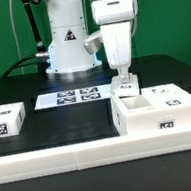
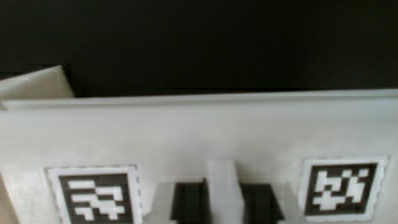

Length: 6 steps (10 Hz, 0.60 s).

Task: Assemble cabinet

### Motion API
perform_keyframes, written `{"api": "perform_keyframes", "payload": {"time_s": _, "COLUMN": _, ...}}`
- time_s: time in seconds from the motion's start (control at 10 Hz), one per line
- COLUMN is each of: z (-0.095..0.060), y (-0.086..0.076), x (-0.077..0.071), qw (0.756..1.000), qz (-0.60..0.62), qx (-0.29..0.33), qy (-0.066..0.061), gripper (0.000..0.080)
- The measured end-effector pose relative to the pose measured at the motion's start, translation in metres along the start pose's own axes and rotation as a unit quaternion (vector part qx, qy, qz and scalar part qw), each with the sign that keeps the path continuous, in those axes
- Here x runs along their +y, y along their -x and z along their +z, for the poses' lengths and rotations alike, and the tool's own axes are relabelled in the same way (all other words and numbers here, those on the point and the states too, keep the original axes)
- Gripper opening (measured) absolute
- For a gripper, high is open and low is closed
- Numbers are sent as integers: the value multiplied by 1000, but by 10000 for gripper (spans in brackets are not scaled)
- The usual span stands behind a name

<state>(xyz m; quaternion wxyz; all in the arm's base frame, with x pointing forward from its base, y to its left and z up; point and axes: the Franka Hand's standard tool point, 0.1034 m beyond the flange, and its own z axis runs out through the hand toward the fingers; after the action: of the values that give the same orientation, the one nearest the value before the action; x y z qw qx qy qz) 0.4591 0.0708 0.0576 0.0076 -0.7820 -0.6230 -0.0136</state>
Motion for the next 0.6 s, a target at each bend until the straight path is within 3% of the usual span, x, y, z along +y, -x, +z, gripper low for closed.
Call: {"api": "perform_keyframes", "payload": {"time_s": 0.6, "z": 1, "y": -2, "x": 1, "qw": 1000, "qz": 0, "qx": 2, "qy": 1, "gripper": 70}}
